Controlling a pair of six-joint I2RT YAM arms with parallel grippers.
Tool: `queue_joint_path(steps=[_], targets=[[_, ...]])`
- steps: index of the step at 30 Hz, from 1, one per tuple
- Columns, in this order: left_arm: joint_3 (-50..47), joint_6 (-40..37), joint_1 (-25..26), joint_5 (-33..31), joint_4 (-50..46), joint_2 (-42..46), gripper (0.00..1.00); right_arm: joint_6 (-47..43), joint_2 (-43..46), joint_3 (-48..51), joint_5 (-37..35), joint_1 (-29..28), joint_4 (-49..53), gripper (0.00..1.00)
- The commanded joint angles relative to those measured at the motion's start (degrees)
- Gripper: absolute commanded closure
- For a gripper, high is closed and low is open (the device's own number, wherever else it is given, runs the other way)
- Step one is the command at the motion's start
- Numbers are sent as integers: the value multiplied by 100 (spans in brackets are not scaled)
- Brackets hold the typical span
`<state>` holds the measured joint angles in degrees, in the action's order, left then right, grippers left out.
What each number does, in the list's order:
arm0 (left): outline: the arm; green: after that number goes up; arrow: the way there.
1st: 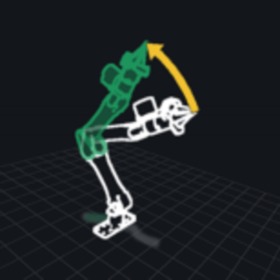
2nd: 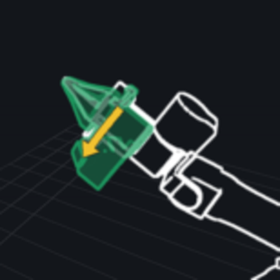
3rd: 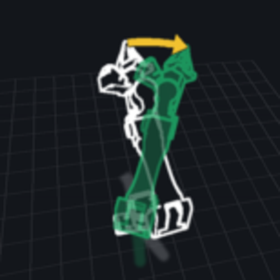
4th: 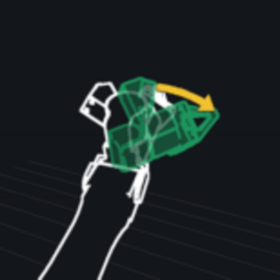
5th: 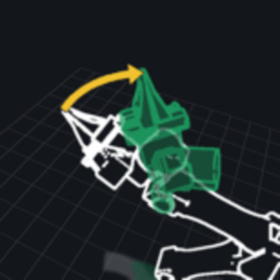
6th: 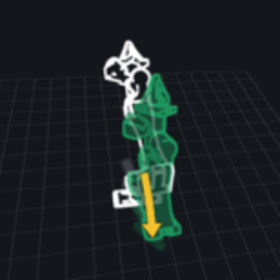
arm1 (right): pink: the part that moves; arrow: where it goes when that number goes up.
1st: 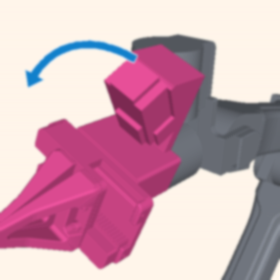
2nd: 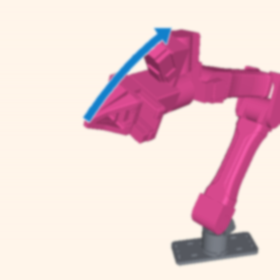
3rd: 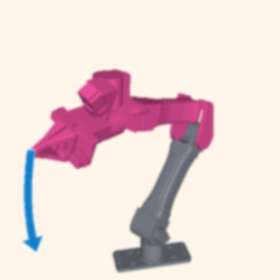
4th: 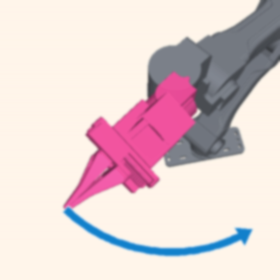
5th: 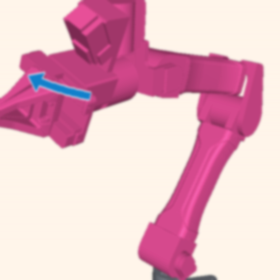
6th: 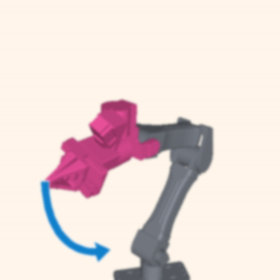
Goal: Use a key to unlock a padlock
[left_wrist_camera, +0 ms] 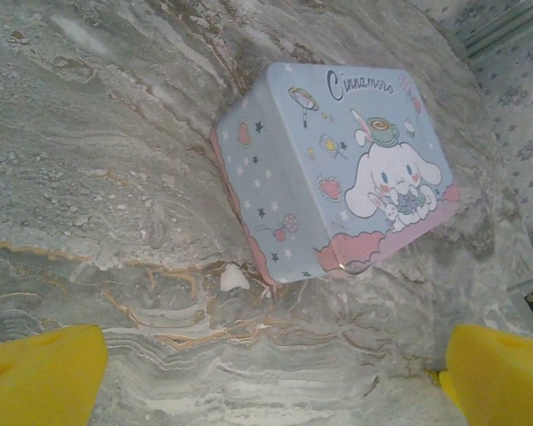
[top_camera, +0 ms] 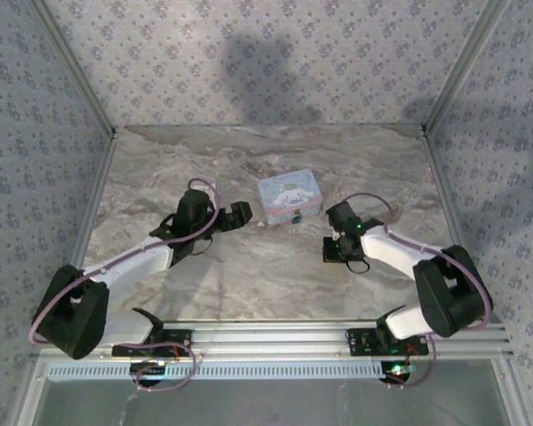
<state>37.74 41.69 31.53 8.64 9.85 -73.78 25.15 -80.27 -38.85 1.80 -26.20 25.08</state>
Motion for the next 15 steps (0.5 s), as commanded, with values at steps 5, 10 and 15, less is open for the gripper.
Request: queue_joint_path(steps=[5, 10, 15], targets=[[391, 781, 33, 712, 249, 141, 5, 937, 1099, 552, 796, 83, -1490, 100], [602, 1080, 283, 1023, 506, 15, 12, 1763, 1618, 795, 991, 28, -2716, 100], [1072, 977, 742, 1069, 501, -377, 28, 2184, 1906, 806, 786, -238, -3413, 100]])
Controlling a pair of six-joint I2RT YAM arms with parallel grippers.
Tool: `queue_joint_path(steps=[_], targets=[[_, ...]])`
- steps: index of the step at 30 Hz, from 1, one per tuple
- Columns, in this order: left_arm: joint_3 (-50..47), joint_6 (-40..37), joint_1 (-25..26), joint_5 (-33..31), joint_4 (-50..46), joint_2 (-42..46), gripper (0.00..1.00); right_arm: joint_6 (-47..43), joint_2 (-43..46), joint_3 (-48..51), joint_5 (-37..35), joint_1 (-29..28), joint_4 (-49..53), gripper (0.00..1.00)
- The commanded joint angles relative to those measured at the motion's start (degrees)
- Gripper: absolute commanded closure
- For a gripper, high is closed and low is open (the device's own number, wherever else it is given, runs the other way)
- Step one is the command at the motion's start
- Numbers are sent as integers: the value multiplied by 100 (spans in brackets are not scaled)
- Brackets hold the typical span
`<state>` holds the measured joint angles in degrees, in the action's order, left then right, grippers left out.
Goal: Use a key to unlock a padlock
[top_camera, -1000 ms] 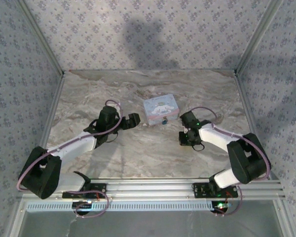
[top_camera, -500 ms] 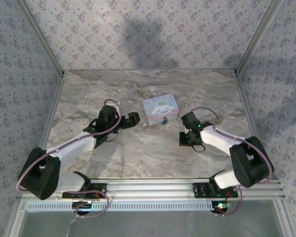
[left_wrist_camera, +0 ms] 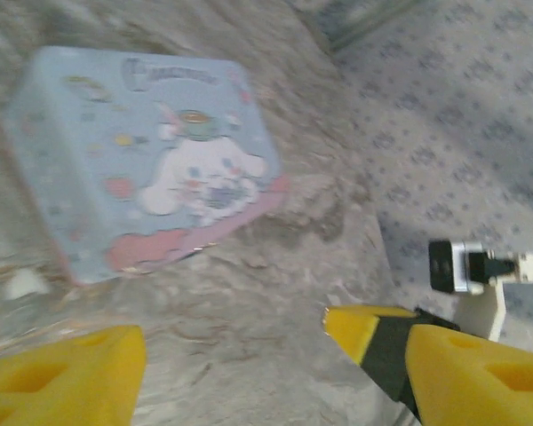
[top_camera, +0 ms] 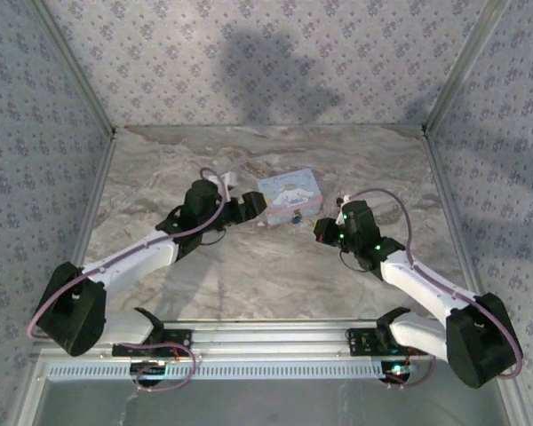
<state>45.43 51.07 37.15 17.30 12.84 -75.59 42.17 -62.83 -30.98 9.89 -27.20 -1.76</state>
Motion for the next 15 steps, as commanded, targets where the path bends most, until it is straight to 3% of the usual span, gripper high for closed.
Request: queue_joint_path(steps=[1, 15], targets=[[388, 7, 260, 186, 208, -283, 31, 524, 197, 1, -63, -207, -800, 100], [963, -106, 815, -7, 306, -1210, 47, 523, 162, -239, -266, -768, -878, 100]])
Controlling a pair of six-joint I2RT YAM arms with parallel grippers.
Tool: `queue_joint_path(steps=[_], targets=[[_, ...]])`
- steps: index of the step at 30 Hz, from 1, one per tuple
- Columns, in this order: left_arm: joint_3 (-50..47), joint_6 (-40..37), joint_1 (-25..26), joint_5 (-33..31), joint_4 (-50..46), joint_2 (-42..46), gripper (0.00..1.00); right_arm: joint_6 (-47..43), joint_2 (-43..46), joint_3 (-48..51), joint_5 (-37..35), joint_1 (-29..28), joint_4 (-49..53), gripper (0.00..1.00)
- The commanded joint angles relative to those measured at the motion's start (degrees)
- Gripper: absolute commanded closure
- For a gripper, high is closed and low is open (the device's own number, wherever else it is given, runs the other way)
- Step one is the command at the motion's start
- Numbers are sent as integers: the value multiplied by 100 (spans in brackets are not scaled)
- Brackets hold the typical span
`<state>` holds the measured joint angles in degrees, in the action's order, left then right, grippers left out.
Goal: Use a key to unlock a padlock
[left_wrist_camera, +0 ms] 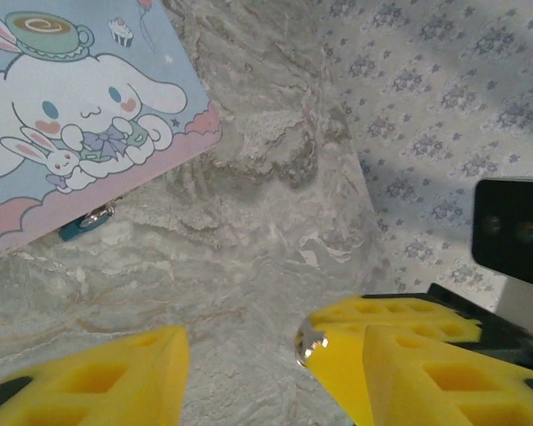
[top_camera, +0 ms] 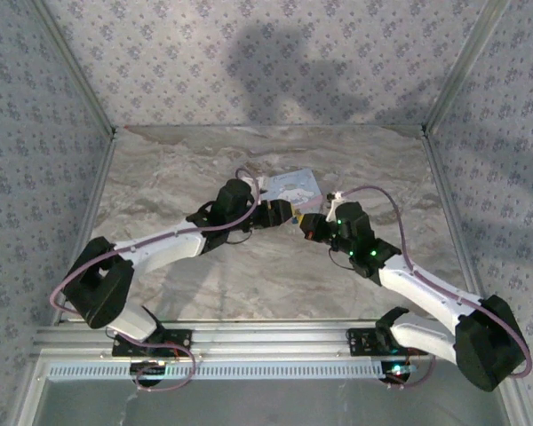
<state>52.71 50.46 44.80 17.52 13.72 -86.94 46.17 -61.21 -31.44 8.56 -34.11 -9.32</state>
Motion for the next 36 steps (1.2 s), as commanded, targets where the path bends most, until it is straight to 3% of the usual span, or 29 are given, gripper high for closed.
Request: queue_joint_path(steps=[1, 10, 18, 20, 24, 31, 36], targets=[[247, -37, 55, -42, 227, -122, 48, 133, -6, -193, -135, -111, -140, 100], [360, 43, 82, 44, 359, -372, 61, 130, -118, -235, -143, -264, -202, 100], [397, -28, 85, 44, 319, -371, 96, 101, -113, -240, -87, -290, -178, 100], [407, -144, 74, -33, 160, -271, 100, 21, -77, -196, 52, -206, -158, 99], [366, -378, -11, -15, -60, -23, 100, -215, 160, 52, 651, 235, -321, 79], [358, -956, -246, 445, -492, 433, 100, -470, 491, 655, 2519, 1433, -1455, 48], [432, -1371, -311, 792, -892, 687, 100, -448, 446, 773, 3214, 1536, -2354, 33]])
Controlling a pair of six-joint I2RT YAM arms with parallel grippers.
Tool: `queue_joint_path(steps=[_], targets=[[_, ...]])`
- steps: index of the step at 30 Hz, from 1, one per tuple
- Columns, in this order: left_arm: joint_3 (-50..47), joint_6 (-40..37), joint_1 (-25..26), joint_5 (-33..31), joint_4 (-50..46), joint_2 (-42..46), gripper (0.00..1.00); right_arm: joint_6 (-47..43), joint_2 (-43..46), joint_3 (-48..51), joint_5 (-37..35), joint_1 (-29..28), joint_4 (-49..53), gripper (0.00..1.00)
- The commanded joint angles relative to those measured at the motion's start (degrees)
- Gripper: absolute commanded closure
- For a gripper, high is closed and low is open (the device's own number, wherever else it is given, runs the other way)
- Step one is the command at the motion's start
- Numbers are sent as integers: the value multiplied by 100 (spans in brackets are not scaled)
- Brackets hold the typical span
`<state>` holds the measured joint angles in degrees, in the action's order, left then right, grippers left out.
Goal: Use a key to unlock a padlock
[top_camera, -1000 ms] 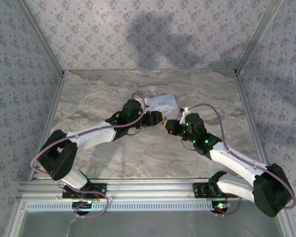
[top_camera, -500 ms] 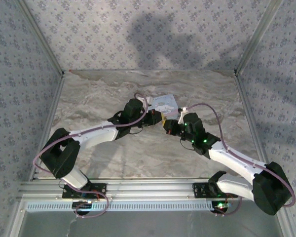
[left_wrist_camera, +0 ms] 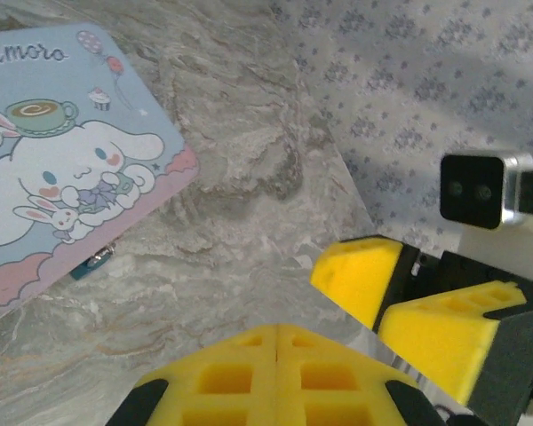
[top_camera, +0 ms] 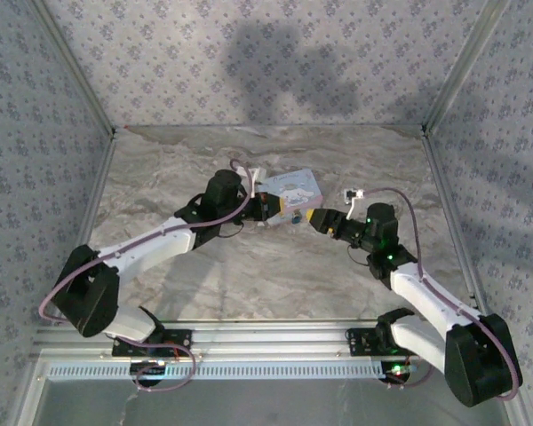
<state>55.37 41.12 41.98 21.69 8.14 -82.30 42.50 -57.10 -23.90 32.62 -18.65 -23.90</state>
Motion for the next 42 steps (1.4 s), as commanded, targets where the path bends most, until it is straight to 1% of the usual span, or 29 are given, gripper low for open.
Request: queue_joint_path(steps=[1, 4, 7, 14, 24, 27, 30, 33, 37, 38, 39, 40, 41, 42], targets=[[164, -477, -36, 432, -368, 266, 100, -44, -31, 4, 897, -56, -1050, 31], [153, -538, -49, 592, -367, 357, 100, -58, -263, -108, 1044, -275, -1323, 30], [124, -525, -50, 718, -276, 403, 100, -158, -564, -263, 1036, -531, -1407, 31], [17, -410, -60, 801, -32, 432, 100, -154, -1198, -517, 1088, -949, -1787, 40], [-35, -367, -90, 724, -7, 431, 100, -172, -1347, -559, 1037, -1087, -1761, 56], [-54, -338, -112, 704, 12, 422, 100, -180, -1349, -554, 1024, -1089, -1737, 61], [-64, -330, -112, 692, 19, 425, 100, -203, -1346, -559, 1010, -1090, -1698, 69], [-72, -328, -127, 687, 21, 421, 100, -233, -1347, -578, 1007, -1088, -1604, 80], [-83, -310, -162, 678, 12, 421, 100, -300, -1338, -589, 959, -1088, -1424, 97], [-87, -313, -180, 678, 12, 424, 100, -311, -1327, -589, 927, -1079, -1363, 100], [-86, -305, -189, 673, 12, 422, 100, -320, -1318, -582, 890, -1079, -1315, 100], [-72, -287, -213, 670, 4, 417, 98, -346, -1299, -581, 856, -1071, -1258, 100], [-66, -278, -232, 672, -9, 420, 92, -377, -1279, -567, 807, -1061, -1180, 100], [-60, -279, -248, 659, -27, 426, 82, -411, -1243, -572, 754, -1038, -1098, 100]])
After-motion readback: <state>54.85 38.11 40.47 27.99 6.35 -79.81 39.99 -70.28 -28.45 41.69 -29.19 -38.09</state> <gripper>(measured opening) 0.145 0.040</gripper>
